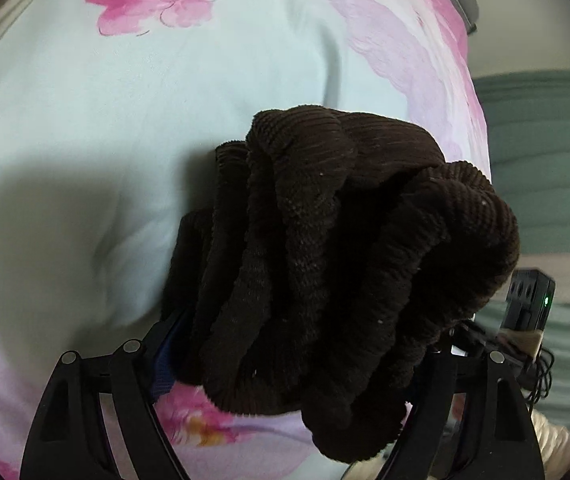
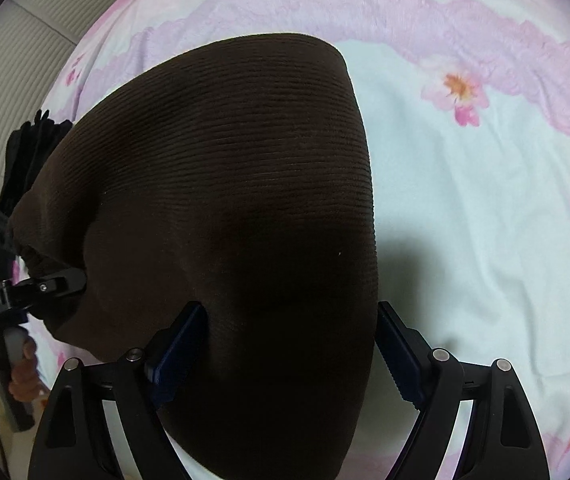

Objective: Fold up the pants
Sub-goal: 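Lift the folded pants with the right gripper and place them on the black clothes stack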

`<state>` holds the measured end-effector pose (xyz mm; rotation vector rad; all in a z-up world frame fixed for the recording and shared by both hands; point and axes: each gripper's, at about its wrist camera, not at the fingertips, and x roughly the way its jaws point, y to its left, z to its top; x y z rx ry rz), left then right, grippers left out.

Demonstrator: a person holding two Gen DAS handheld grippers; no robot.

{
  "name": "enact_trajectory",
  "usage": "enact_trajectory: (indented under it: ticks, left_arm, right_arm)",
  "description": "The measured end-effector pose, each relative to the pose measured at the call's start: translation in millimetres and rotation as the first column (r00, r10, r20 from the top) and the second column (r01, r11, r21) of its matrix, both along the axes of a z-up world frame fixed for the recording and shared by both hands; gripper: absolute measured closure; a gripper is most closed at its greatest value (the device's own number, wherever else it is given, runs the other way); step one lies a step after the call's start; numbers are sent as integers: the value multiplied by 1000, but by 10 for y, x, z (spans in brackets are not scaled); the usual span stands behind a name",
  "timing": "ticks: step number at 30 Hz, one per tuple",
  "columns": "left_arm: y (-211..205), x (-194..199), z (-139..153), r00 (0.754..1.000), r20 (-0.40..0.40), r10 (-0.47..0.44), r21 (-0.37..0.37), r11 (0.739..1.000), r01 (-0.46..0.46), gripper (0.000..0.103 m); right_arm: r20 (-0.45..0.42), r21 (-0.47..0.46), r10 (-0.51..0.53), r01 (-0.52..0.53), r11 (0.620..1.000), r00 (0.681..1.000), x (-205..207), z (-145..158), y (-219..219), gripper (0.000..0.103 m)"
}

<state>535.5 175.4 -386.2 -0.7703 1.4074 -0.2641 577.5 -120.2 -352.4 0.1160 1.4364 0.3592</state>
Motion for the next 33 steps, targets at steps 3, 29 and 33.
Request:
enact_trajectory:
  ticks: [3,29,33]
  left_arm:
    - [-45,26,-72,998,-7,58,16,998,-58,15]
    - [-130,-1091,1874,951,274,141,103,979,-175,51]
    - [-30,-1401,2363,923,345,170,163,958,-238,51]
  right_arm:
    - [-17,20,-13,13,1000,1000,64,-81,4,19]
    - [277,154,43,-88,984,960,-730,1548,144,68]
    - [324,192,64,-132,972,944,-905,1904,190,68]
